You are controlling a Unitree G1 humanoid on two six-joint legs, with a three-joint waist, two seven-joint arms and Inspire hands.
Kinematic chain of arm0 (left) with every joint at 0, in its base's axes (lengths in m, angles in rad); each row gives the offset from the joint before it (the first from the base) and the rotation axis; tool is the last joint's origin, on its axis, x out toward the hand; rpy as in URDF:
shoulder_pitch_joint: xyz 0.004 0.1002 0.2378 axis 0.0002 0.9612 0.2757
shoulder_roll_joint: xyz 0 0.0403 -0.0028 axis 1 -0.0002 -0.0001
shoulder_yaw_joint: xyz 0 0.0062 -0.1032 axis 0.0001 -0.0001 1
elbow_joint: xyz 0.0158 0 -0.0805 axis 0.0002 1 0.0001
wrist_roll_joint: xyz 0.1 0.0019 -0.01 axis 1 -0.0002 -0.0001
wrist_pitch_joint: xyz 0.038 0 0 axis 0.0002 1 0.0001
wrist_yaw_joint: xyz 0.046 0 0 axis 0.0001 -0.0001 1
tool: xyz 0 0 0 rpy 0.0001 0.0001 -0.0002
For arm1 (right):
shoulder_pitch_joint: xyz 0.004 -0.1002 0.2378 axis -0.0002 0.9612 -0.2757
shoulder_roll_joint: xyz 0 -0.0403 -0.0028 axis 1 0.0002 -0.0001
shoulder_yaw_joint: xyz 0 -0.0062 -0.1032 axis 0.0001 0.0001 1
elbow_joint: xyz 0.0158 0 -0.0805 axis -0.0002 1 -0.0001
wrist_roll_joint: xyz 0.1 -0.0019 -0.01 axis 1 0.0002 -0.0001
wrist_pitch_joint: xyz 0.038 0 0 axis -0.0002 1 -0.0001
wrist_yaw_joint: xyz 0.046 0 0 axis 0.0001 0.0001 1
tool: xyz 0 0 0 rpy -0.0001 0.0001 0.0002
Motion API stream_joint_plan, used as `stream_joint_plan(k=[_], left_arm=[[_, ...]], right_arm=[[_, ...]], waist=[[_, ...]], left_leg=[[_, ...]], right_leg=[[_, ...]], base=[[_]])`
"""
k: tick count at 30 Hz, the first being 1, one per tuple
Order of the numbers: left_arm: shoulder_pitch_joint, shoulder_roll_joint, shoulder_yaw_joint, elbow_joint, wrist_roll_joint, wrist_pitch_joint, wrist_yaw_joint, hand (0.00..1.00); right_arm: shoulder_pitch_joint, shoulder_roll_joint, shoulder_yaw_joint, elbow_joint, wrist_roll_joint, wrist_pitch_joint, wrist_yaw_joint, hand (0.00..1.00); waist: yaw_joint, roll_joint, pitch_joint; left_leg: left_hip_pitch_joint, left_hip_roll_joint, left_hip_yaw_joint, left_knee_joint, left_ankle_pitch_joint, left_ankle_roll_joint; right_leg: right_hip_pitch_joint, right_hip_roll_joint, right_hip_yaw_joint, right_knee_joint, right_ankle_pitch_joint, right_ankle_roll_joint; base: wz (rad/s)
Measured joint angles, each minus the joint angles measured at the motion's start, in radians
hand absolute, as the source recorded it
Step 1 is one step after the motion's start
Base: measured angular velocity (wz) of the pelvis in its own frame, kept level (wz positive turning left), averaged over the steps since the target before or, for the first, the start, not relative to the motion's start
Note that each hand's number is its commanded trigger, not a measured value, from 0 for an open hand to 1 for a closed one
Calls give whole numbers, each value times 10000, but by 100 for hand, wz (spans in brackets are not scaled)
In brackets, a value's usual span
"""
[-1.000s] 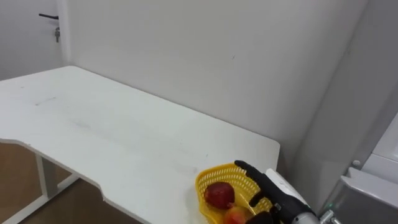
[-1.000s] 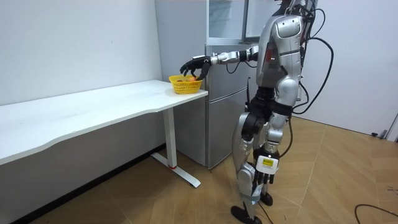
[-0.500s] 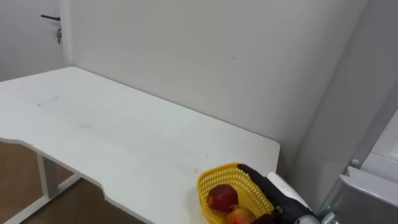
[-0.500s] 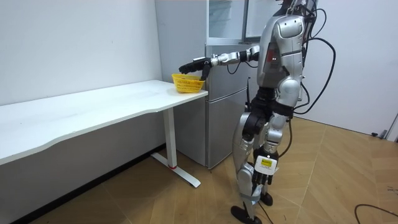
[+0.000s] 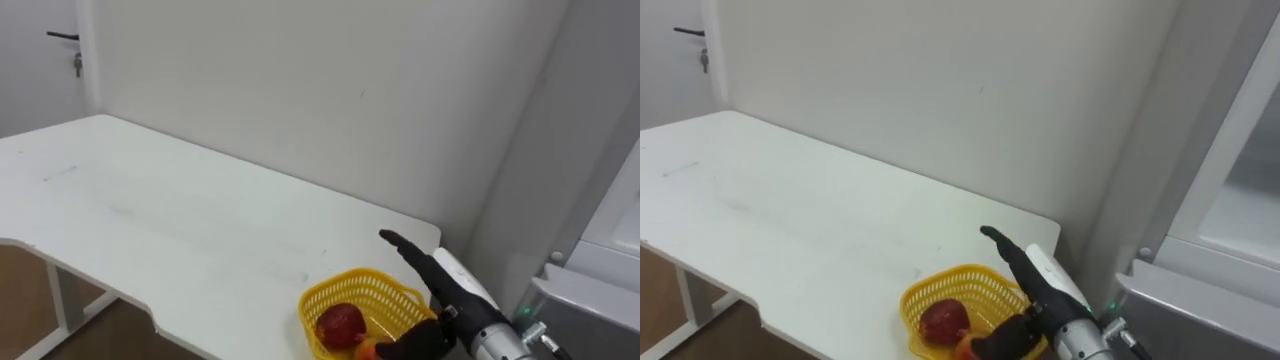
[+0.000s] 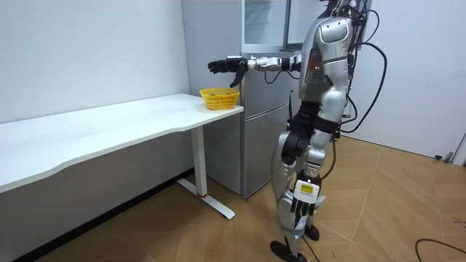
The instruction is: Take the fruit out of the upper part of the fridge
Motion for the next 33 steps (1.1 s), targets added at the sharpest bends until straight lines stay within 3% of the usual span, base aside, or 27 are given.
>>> stream_joint_plan(k=[3, 6, 10, 18, 21, 23, 26, 29, 33], left_arm=[[-28, -86, -5, 61, 43, -93, 3, 0], [-27, -139, 9, 81, 47, -232, 3, 0], [8, -201, 83, 61, 42, -360, 32, 0], [48, -243, 47, 54, 42, -533, 316, 0], [62, -257, 37, 82, 25, -714, 316, 0], [39, -258, -34, 132, -15, -780, 355, 0], [16, -299, -106, 128, -77, -844, 478, 0], [31, -404, -124, 139, -76, -852, 519, 0], [34, -518, -127, 168, -73, -863, 515, 0]], right_arm=[[66, -76, -81, -1062, -3, -78, -54, 0], [91, -82, -267, -2015, 1, -269, -119, 0], [160, -79, -629, -3166, 274, -456, -162, 0], [652, -59, -1116, -4436, 542, -524, -411, 0], [793, 18, -1467, -4929, 561, -701, -416, 0], [1092, 34, -1621, -5425, 554, -739, -605, 0], [1792, 61, -1639, -6218, 508, -1118, -883, 0], [2209, 318, -1887, -6404, 426, -1282, -1067, 0], [2646, 630, -2864, -6676, 889, -1335, -1773, 0]], waist=[[-190, 131, 20], [-357, 324, -22], [-627, 539, -21], [-1147, 543, -50], [-1430, 577, -46], [-1434, 633, -89], [-1532, 777, -76], [-1924, 955, -73], [-2269, 1191, -85]], left_leg=[[56, 2, 63, -72, 0, 0], [133, 25, 167, -103, 0, 1], [181, 61, 282, -118, 1, -1], [175, 154, 744, -249, 2, -3], [268, 156, 840, -265, 1, 0], [400, 182, 982, -351, 0, 0], [630, 241, 1235, -479, 0, -1], [685, 270, 1378, -523, -3, -3], [679, 301, 1524, -529, -6, -8]], right_leg=[[-25, 1, 28, 5, 1, 0], [-42, 12, 118, 1, 2, 0], [-33, 56, 324, 2, 2, 0], [-316, 126, 820, 56, 25, -36], [-290, 126, 957, 82, 42, -28], [-257, 147, 1088, 87, 42, -27], [-222, 194, 1335, 152, 42, -28], [-238, 226, 1477, 161, 53, -45], [-356, 264, 1578, 252, 62, -59]], base=[[-11], [-11], [-9], [-17], [-13], [-18], [-23], [-15], [-12]])
